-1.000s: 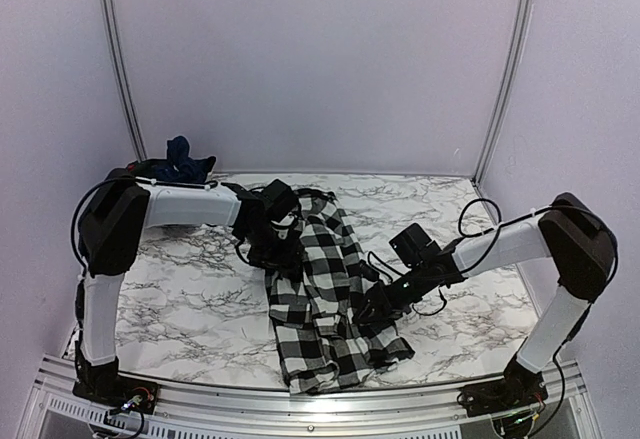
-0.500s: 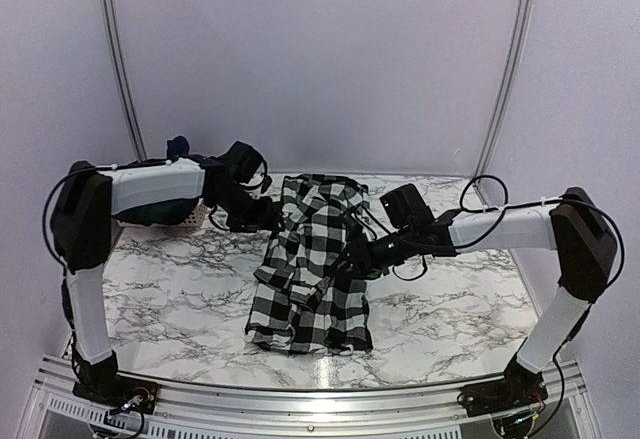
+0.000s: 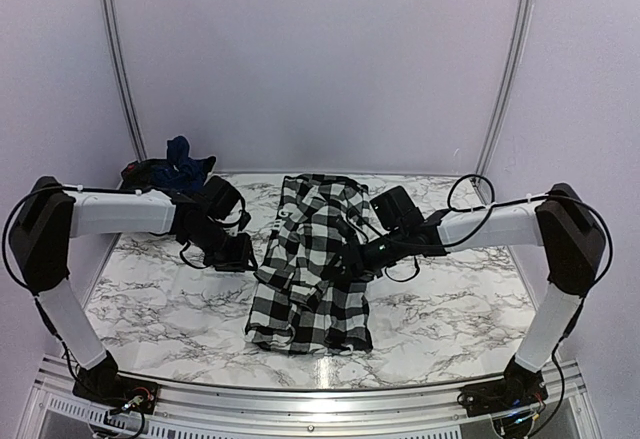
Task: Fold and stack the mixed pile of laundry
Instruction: Smooth out the rectangle-folded shirt at the center of the board.
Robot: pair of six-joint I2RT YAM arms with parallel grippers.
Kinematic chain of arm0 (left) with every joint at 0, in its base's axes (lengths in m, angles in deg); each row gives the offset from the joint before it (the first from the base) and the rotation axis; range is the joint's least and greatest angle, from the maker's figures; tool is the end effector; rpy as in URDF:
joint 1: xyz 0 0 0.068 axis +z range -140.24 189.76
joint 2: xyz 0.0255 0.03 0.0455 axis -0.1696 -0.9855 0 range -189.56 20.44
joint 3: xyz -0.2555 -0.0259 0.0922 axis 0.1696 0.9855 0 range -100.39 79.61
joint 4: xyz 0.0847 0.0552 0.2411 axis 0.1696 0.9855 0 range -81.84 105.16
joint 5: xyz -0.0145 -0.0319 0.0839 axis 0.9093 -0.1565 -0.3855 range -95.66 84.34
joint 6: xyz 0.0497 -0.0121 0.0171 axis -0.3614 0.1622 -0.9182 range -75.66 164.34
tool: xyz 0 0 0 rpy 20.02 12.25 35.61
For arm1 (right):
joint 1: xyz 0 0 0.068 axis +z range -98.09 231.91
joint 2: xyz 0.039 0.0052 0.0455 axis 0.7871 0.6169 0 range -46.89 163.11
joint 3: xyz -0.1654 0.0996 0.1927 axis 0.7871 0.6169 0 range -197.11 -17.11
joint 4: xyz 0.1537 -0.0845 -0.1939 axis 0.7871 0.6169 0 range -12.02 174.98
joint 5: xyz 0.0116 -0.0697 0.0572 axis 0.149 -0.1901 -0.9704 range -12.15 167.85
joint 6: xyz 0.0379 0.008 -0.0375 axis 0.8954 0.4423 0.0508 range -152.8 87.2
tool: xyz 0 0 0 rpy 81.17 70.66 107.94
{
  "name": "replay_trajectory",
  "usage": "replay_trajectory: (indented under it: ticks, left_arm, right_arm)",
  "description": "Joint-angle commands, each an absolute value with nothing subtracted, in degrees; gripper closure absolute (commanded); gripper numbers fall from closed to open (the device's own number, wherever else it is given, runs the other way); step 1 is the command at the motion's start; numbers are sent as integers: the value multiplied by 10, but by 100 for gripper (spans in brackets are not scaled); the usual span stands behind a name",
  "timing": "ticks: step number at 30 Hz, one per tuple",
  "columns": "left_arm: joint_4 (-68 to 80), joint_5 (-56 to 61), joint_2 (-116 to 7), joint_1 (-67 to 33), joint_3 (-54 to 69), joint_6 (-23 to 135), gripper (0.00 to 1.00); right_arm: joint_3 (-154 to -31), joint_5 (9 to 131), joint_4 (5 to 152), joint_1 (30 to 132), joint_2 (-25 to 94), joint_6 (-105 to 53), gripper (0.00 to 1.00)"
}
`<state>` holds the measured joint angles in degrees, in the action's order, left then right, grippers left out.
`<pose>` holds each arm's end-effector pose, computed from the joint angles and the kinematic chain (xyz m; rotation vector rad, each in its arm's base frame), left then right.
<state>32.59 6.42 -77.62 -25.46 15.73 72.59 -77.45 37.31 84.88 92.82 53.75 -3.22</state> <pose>0.2817 -0.2081 0.1940 0.2454 2.7021 -0.6448 0.2591 0.2553 0.1861 -0.6289 2.5422 1.3677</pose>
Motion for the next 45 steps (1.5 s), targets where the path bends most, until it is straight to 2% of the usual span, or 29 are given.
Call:
replay_trajectory:
  ticks: [1, 15, 23, 29, 35, 39, 45]
  left_arm:
    - [298, 75, -804, -273, 130, 699, 66]
    - [306, 78, -936, -343, 63, 688, 73]
    - [320, 61, -923, -374, 54, 672, 72]
    - [355, 13, -887, -388, 39, 632, 57]
    - [417, -51, -899, -413, 13, 474, 55]
    - [416, -68, -886, -418, 24, 400, 50]
    - [390, -84, -897, -426, 18, 342, 48]
  right_arm:
    - [-783, 379, 865, 932, 540, -32, 58]
    - [-695, 404, 880, 899, 492, -21, 58]
    - [-660, 386, 841, 916, 544, -3, 58]
    - [-660, 380, 837, 918, 553, -11, 58]
    - [-692, 363, 865, 912, 521, -16, 58]
    - [-716, 365, 899, 897, 475, -15, 57]
    - [-661, 378, 909, 859, 444, -12, 57]
